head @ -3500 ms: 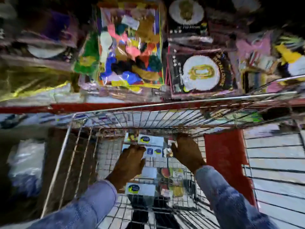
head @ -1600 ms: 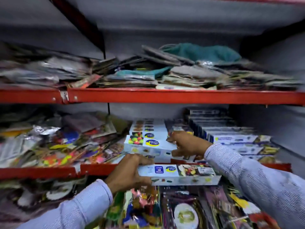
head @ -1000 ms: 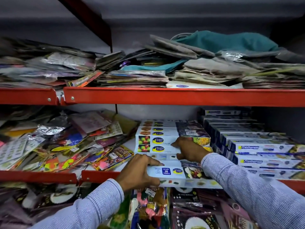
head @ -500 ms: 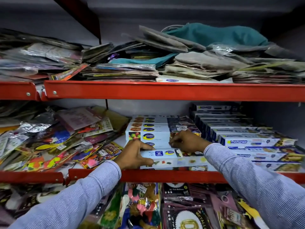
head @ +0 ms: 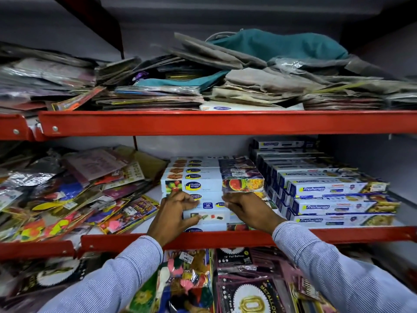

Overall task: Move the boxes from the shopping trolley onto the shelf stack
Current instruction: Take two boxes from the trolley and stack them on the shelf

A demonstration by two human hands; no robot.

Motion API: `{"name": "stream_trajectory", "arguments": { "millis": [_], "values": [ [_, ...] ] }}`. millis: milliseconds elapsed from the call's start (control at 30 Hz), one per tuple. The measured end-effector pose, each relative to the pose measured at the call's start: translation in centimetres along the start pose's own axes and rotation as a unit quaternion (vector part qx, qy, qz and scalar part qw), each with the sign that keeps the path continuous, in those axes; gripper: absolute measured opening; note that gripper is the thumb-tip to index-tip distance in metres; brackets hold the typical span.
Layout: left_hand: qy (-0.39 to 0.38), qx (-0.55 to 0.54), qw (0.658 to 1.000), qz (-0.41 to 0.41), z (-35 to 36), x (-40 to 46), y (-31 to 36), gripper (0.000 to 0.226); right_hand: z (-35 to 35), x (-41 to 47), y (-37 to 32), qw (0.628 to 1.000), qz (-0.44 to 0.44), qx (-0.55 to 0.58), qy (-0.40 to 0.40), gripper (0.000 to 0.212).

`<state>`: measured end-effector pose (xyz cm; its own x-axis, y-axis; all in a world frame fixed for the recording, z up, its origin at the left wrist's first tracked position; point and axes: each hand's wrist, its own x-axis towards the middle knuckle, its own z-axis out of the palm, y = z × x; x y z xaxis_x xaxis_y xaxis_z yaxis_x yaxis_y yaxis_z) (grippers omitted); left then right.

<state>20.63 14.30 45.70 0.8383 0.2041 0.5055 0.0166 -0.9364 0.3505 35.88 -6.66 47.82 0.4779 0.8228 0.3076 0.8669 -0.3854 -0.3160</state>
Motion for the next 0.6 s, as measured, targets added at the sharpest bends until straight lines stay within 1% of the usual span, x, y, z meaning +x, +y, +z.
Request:
{"name": "stream_trajectory", "arguments": {
  "millis": [67, 200, 600],
  "values": [
    [0.001, -0.005, 1.0, -0.002, 0.2, -0.11, 0.2, 0.059, 0.27, -0.35, -0.12, 1.0, 0.005, 0.01, 0.018, 0.043],
    [0.02, -0.003, 1.0, -0.001, 0.69, -0.3, 0.5, 0.044, 0.62, -0.69, -0.21, 1.0, 0.013, 0.008, 0.017, 0.044],
    [0.035, -0.026, 0.999, 0.005, 0.79, -0.75, -0.24, 0.041, 0.77, -0.85, -1.0, 0.999, 0.034, 0.018, 0.025, 0.045]
  ]
}}
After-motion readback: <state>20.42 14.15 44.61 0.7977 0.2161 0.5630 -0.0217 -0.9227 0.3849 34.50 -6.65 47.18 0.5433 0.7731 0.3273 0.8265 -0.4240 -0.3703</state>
